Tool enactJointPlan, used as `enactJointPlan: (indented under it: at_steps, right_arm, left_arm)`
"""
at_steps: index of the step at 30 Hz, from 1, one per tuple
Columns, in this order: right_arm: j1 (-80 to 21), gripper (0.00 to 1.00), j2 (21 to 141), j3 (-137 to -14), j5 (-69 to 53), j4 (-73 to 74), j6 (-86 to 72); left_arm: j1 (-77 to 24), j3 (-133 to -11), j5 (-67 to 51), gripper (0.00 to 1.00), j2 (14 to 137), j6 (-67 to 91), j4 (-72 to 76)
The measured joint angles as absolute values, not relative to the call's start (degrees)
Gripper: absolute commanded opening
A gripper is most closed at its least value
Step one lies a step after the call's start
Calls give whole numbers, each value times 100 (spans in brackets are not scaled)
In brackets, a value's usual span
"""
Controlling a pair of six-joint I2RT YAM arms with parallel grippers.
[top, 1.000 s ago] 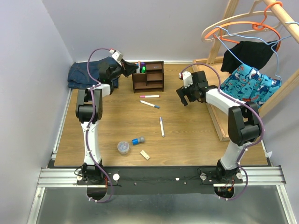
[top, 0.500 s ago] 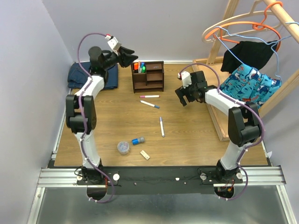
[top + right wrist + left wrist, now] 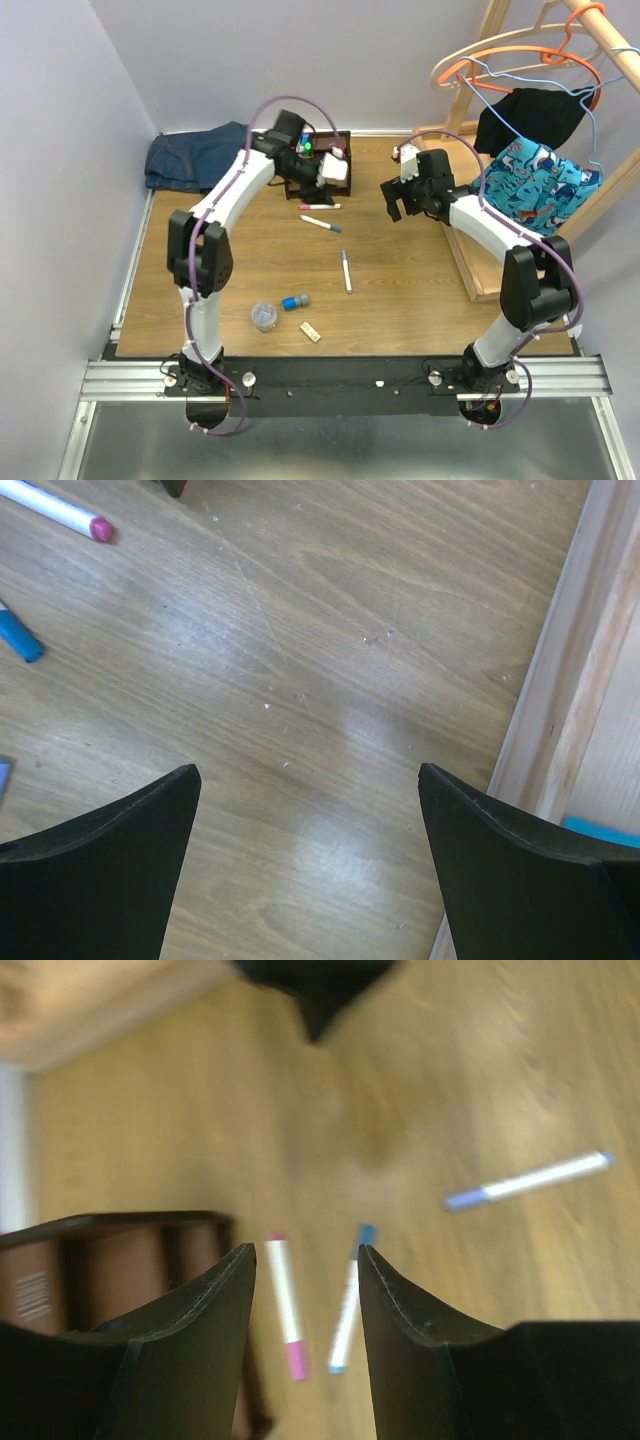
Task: Sort the stationery into containers
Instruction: Pick up the pen from the center of the board.
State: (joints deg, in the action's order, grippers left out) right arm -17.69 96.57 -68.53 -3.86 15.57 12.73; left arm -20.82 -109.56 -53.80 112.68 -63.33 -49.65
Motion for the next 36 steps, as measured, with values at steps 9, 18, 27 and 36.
enactJointPlan:
  at_steps: [9,18,27,36]
  right_arm:
    - [-1767,99,9032,-6534,-233,1553,436]
    - [-1752,99,8694,-6267,-237,1553,128]
    - [-1719,99,8565,-6090,-244,1551,89]
    - [-1667,99,8560,-5981,-246,1553,86]
  left_arm:
    - [-2659,-11375,-4399,52,12529,-7387,-6525]
    - [-2862,-11907,-3903,48,13120,-7319,-6713]
    - [-2965,-12025,-3402,46,13557,-6858,-6462]
    - [-3052,-12243,-2989,40,13839,-6560,-6215]
